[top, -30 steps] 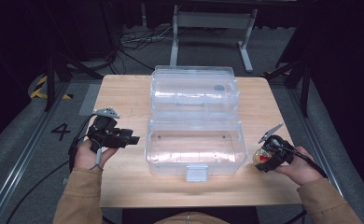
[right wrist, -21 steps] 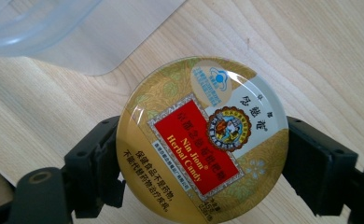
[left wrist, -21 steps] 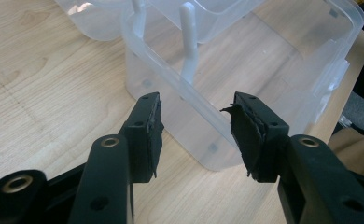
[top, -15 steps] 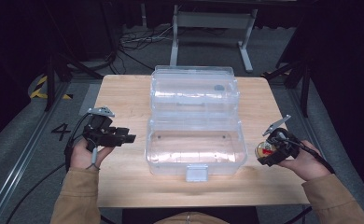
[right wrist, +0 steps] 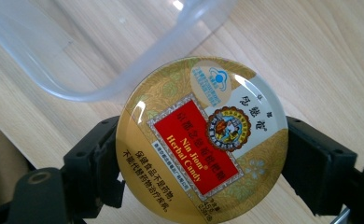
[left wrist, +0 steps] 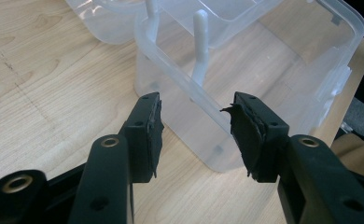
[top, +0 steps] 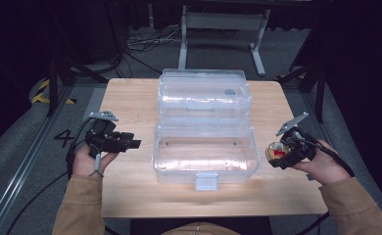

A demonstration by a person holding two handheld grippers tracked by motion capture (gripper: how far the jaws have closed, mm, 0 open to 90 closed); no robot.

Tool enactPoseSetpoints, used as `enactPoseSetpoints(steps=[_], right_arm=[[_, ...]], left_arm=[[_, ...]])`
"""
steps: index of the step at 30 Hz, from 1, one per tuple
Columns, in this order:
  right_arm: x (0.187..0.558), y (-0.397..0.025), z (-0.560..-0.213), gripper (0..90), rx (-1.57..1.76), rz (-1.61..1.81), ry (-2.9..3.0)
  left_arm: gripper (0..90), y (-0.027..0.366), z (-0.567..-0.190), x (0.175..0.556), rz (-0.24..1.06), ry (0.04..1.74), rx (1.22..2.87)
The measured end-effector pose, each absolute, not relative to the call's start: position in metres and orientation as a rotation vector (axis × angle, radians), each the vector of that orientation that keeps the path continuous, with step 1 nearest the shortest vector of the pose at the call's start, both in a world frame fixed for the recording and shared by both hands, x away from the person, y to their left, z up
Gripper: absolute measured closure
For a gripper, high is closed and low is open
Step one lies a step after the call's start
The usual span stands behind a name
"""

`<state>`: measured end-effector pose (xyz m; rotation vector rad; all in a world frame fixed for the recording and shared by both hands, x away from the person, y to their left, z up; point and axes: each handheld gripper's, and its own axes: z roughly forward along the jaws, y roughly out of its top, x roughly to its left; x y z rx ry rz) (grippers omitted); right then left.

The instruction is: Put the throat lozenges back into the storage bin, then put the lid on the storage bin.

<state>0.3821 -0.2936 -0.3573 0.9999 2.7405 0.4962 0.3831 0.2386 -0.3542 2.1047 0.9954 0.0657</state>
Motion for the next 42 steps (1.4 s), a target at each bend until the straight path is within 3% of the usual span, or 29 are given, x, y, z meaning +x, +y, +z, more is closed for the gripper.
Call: enactPoseSetpoints(steps=[21, 42], right_arm=[[0.386, -0.242, -0.327, 19.8, 0.817, 0.591, 2.822], [0.399, -0.201, -0.349, 19.8, 0.775, 0.526, 2.913]], left_arm=[[53.2, 0.241, -0.355, 0.385, 0.063, 0.997, 2.103], [53.2, 0.244, -0.355, 0.385, 0.060, 1.002, 2.098]])
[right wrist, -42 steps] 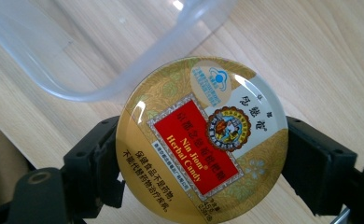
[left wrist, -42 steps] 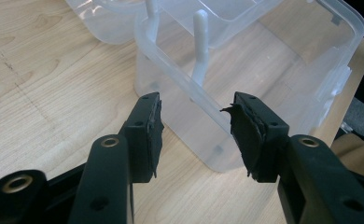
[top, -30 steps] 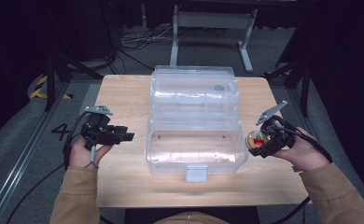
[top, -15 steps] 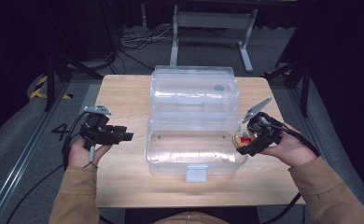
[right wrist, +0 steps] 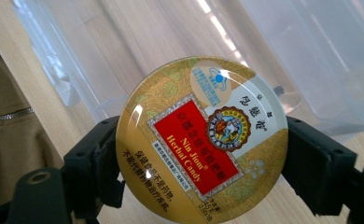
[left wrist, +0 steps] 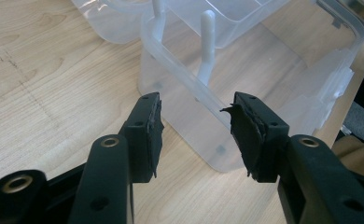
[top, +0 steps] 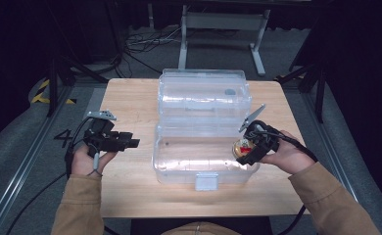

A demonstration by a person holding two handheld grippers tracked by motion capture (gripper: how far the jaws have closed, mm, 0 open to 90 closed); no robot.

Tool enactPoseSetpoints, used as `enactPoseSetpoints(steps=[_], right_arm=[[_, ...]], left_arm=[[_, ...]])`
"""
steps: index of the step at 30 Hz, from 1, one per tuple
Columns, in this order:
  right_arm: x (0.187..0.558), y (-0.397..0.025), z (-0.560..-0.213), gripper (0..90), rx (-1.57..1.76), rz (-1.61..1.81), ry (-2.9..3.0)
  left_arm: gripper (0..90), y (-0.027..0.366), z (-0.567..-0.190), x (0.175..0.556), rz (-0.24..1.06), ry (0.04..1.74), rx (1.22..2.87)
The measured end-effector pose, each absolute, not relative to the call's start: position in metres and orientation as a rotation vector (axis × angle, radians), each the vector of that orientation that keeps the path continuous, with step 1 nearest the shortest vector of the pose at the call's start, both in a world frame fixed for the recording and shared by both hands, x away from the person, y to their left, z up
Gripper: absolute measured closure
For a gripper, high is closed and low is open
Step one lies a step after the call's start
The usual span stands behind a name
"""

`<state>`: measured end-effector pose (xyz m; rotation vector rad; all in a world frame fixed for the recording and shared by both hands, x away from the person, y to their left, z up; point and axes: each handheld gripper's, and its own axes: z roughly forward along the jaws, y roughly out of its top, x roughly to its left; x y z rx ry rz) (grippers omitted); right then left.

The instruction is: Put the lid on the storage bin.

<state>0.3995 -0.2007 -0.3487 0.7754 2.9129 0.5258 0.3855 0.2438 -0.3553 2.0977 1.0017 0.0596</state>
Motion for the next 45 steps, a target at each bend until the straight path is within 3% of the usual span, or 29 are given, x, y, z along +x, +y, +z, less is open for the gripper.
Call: enactPoseSetpoints(steps=[45], right_arm=[[0.414, -0.176, -0.406, 19.8, 0.887, 0.278, 2.927]], left_arm=[[52.7, 0.245, -0.357, 0.386, 0.048, 1.008, 2.099]])
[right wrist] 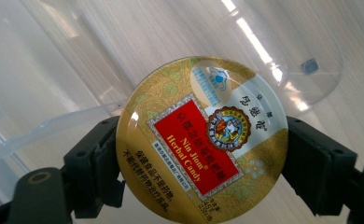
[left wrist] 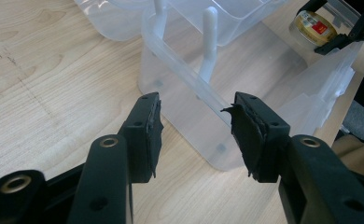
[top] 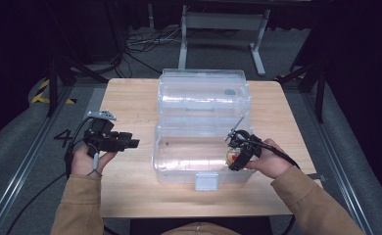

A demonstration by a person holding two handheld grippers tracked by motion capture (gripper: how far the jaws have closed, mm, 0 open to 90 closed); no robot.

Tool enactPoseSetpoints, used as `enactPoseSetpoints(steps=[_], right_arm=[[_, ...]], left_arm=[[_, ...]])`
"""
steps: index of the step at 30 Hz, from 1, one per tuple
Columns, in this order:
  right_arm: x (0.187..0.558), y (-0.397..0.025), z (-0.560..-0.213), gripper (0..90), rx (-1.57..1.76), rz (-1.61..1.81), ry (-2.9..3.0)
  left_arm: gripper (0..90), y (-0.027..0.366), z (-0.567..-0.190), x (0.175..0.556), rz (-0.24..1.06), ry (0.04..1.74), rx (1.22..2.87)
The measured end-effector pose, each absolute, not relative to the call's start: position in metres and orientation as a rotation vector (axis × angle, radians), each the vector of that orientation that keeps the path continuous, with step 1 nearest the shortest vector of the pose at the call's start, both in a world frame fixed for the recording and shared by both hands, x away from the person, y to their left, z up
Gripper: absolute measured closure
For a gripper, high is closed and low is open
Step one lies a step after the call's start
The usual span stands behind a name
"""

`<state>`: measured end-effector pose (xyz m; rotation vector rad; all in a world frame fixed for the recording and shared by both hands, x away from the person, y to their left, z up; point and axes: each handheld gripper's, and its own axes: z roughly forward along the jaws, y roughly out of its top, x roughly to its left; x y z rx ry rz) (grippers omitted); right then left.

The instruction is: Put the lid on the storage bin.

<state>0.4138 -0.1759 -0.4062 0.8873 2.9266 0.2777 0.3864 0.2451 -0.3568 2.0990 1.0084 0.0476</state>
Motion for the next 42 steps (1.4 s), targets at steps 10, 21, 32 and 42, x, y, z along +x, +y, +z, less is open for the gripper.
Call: enactPoseSetpoints(steps=[10, 21, 32, 42], right_arm=[[0.4133, -0.1695, -0.4120, 19.8, 0.884, 0.250, 2.940], [0.4143, -0.1686, -0.4122, 19.8, 0.877, 0.232, 2.949], [0.4138, -0.1706, -0.4115, 19.2, 0.886, 0.237, 2.954], [0.4134, -0.1713, -0.4108, 18.4, 0.878, 0.231, 2.950]], left_arm=[[52.6, 0.2450, -0.3570, 0.3866, 0.047, 1.009, 2.100], [52.5, 0.2447, -0.3577, 0.3868, 0.043, 1.013, 2.099], [52.4, 0.2448, -0.3588, 0.3877, 0.040, 1.013, 2.100], [52.3, 0.2446, -0.3589, 0.3877, 0.036, 1.012, 2.100]])
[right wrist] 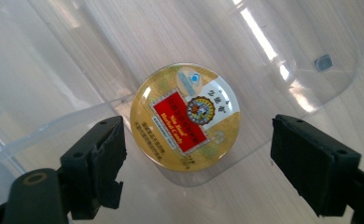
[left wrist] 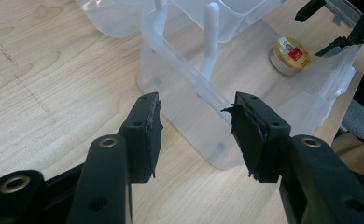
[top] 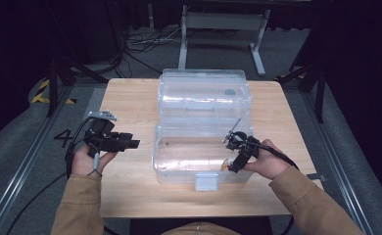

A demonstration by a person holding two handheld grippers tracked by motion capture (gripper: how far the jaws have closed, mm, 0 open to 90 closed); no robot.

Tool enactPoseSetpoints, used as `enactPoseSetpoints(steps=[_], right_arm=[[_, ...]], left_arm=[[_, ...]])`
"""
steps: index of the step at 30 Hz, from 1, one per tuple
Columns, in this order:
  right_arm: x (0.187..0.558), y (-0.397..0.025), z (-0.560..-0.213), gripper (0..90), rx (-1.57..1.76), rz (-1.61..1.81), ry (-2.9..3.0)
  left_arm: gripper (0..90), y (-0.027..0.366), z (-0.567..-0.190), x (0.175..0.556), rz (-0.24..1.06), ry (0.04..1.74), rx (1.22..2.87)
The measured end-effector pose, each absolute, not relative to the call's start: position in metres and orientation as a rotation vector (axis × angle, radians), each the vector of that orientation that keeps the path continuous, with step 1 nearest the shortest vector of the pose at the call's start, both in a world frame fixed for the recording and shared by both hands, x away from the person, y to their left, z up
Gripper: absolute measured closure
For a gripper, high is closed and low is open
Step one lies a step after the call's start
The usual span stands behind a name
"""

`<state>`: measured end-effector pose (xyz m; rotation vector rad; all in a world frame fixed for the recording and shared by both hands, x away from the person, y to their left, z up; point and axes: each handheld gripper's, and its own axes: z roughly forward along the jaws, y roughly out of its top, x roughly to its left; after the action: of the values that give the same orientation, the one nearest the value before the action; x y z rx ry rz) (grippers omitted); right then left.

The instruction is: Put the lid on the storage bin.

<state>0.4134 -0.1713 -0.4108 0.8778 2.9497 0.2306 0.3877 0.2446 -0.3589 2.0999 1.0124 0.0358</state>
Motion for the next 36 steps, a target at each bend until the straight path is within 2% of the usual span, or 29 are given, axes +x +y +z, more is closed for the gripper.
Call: enactPoseSetpoints(steps=[20, 36], right_arm=[[0.410, -0.178, -0.405, 17.4, 0.887, 0.346, 2.915], [0.401, -0.194, -0.371, 23.2, 0.895, 0.590, 2.881]], left_arm=[[52.1, 0.242, -0.359, 0.388, 0.034, 1.010, 2.105], [51.8, 0.233, -0.359, 0.387, 0.021, 0.971, 2.132]])
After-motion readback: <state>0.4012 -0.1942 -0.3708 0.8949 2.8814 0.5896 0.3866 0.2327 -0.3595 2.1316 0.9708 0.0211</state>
